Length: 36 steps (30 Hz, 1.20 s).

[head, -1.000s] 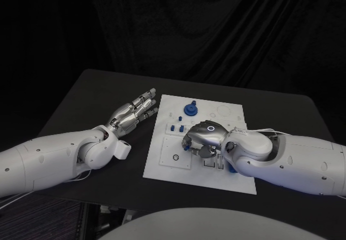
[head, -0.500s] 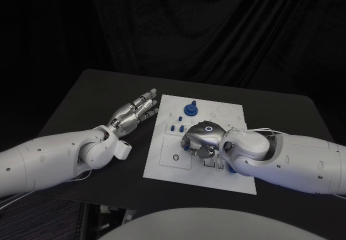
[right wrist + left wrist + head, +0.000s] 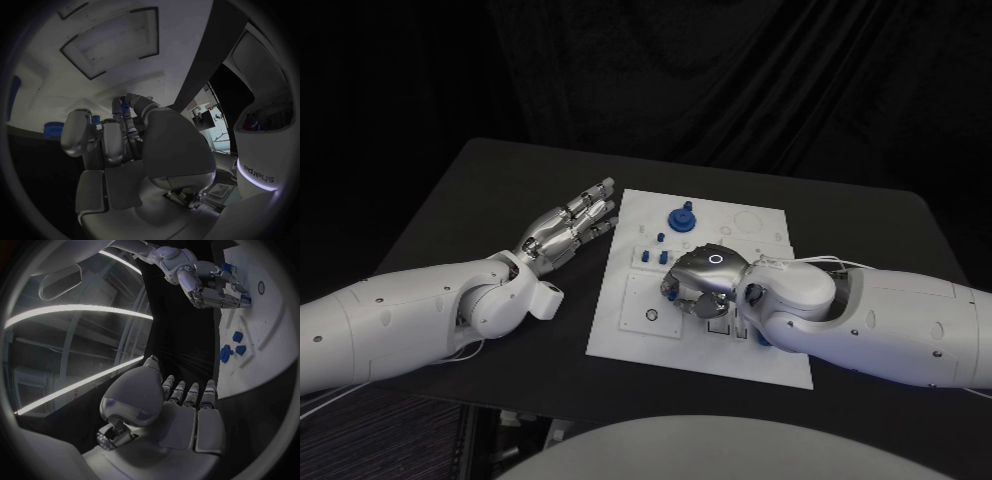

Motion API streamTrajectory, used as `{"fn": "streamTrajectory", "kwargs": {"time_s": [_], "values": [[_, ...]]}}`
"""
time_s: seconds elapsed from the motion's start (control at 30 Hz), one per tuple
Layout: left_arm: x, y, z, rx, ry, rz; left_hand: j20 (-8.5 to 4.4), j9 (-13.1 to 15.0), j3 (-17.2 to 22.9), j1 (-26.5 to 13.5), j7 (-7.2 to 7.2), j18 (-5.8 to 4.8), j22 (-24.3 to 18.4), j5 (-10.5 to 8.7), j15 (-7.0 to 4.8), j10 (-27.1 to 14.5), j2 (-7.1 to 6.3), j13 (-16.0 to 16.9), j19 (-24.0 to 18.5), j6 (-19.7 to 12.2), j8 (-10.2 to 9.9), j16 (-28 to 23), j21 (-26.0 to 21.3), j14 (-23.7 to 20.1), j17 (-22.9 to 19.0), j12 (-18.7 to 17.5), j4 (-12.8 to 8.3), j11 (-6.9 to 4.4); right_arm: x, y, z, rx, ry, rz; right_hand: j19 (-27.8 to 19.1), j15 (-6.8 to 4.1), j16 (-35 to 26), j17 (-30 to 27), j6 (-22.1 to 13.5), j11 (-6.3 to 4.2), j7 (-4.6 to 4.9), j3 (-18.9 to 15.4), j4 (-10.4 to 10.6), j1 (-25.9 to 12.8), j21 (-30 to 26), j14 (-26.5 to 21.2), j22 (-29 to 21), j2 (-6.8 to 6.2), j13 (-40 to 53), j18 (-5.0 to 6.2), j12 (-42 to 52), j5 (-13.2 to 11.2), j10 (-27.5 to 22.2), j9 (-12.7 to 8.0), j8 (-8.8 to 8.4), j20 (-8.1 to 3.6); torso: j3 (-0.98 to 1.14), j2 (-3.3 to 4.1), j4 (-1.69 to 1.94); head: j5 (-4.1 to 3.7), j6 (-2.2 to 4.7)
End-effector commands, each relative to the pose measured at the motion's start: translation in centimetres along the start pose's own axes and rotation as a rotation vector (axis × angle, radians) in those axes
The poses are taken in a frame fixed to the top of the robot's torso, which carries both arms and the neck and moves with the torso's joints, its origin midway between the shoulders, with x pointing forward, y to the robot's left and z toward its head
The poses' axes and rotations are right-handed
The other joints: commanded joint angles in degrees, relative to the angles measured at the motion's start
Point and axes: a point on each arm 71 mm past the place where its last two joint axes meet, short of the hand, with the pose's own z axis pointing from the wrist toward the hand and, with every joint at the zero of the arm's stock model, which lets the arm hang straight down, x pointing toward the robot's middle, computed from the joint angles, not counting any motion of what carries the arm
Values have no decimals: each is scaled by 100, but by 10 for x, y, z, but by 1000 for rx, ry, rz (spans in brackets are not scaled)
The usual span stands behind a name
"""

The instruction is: Assemble the parts on the task board

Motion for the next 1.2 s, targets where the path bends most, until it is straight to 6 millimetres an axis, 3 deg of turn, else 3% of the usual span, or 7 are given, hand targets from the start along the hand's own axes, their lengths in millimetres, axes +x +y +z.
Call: {"fn": "streamTrajectory", "kwargs": {"time_s": [0.03,0.37,0.6,0.73,0.83,1.03,1.2], "values": [[2,-7,0,109,10,-17,49,0,42,66,58,44,4,40,53,1,-9,5,12,0,-29,-21,22,-2,-5,-10,-5,52,4,-2,-1,26,35,-9,-99,110,-70,-78,-309,103,-53,-13,56,-57,-136,-62,841,-80,-31,45,-88,-110,-337,-118,-36,65,-1,-1,-1,8,0],[2,-6,0,108,10,-18,51,2,50,106,78,41,-5,79,55,-1,-16,5,9,15,-27,-21,20,-2,-5,-10,-16,53,3,-2,-5,34,13,-3,-617,251,-353,-637,-1235,286,-289,-518,135,7,-957,-579,633,-108,122,205,153,-562,-1740,-566,-26,242,3,1,-6,0,0],[1,-6,-1,107,6,-16,50,3,51,114,91,41,-7,83,55,-1,-19,5,8,24,-25,-21,19,-2,-5,-10,-17,52,-7,-7,-17,37,-76,11,-766,266,-457,-985,-1976,384,-390,-909,423,251,-1204,-820,584,-160,135,247,463,-581,-2625,-966,-47,261,7,7,-5,3,0],[0,-5,-1,106,4,-14,49,4,51,120,98,40,-9,87,53,-1,-21,5,7,31,-24,-21,19,-2,-5,-10,-18,51,-19,-14,-23,59,-98,25,-761,277,-449,-1019,-1869,392,-398,-972,552,324,-1204,-830,586,-172,116,244,548,-576,-2748,-973,-22,267,9,5,-1,-24,0],[1,-5,-1,106,2,-13,48,5,51,124,99,40,-7,90,52,1,-22,6,8,33,-23,-21,20,-2,-5,-9,-18,51,-38,-27,-32,100,-105,33,-688,373,-371,-956,-1496,418,-302,-980,641,392,-1089,-766,617,-118,90,212,669,-534,-2722,-910,58,333,12,-3,-7,-24,0],[0,-5,-2,104,-1,-11,46,6,51,137,103,40,-3,100,49,10,-28,9,10,44,-21,-21,21,-2,-5,-2,-20,46,-55,-51,-53,188,-63,39,-294,259,-132,-673,-1045,331,-472,-991,672,372,-472,-421,766,4,-87,122,796,-335,-2392,-908,132,266,9,-19,-15,-9,0],[0,-5,-2,104,-5,-8,46,6,51,140,103,41,-1,101,49,12,-29,9,11,43,-21,-21,22,-2,-5,-1,-20,45,-56,-77,-71,276,-33,45,-250,284,-135,-692,-952,333,-446,-1049,723,260,-445,-370,767,4,-247,111,719,-441,-2328,-952,109,268,0,-19,-26,-13,0]]}}
